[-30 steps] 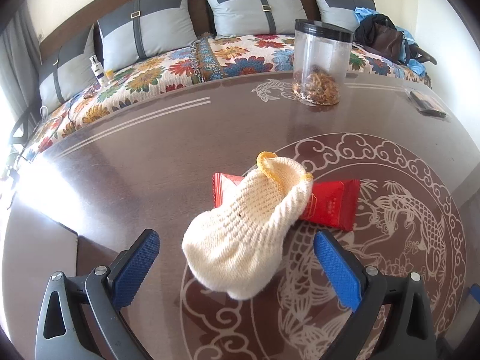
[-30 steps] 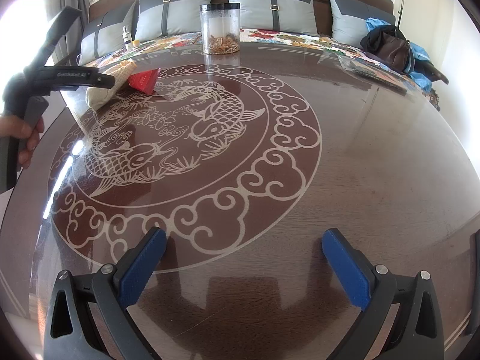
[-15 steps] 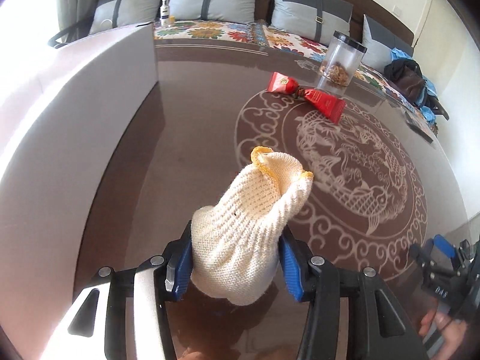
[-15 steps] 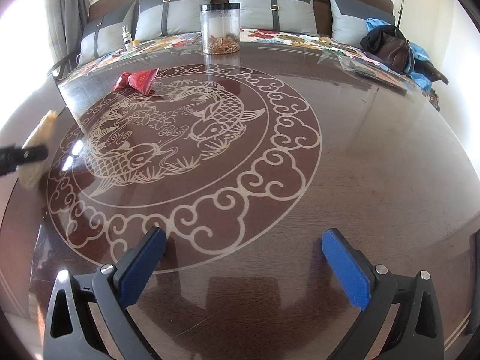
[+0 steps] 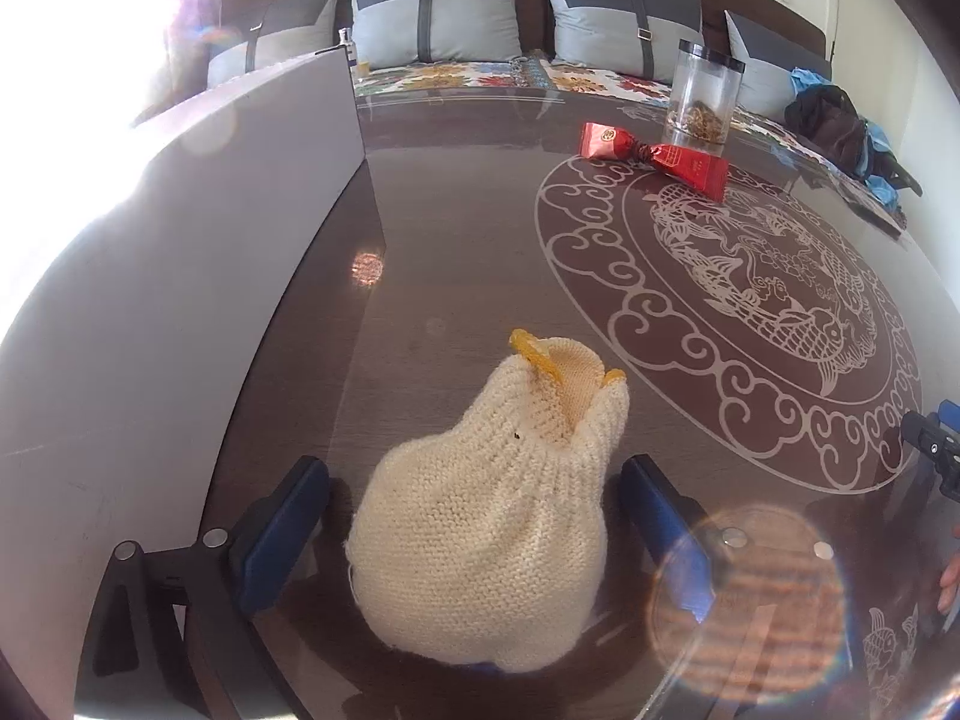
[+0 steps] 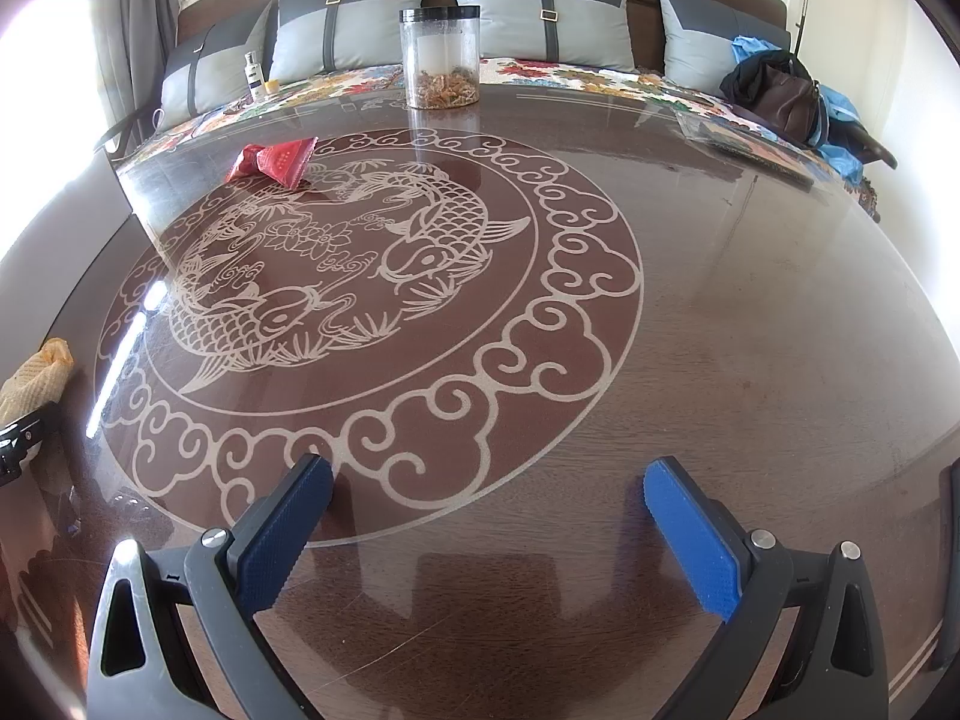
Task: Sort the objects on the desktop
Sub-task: 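Lift the knitted pouch with the left tool while the right tool approaches the red packet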
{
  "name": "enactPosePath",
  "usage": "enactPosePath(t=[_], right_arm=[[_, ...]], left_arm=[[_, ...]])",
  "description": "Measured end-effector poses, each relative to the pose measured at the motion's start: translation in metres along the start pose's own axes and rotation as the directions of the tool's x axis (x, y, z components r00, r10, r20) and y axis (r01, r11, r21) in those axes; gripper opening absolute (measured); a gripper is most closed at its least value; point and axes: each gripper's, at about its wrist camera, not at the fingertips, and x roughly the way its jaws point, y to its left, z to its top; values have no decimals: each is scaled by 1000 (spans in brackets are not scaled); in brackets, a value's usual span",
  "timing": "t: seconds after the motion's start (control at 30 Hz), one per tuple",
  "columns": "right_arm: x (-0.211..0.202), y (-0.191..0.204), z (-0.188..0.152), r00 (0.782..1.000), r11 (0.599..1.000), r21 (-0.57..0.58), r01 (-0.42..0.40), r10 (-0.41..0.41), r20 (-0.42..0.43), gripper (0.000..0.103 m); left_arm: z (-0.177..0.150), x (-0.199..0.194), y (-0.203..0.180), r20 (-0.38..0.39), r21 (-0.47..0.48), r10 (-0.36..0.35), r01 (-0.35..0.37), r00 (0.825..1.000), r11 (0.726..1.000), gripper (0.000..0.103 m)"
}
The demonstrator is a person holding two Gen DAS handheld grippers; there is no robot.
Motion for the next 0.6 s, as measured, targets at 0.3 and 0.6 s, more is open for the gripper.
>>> enactPosePath(t=[0.3,0.6], right_arm=[[-1,0,0,1000,1000,0,0,0,0,103],[19,79,127,969,933,-274,-235,246,6,103]], left_arm=[[2,3,0,-2,3,-2,2,1000,1000,103],[1,3,0,-2,3,-2,2,1000,1000,103]])
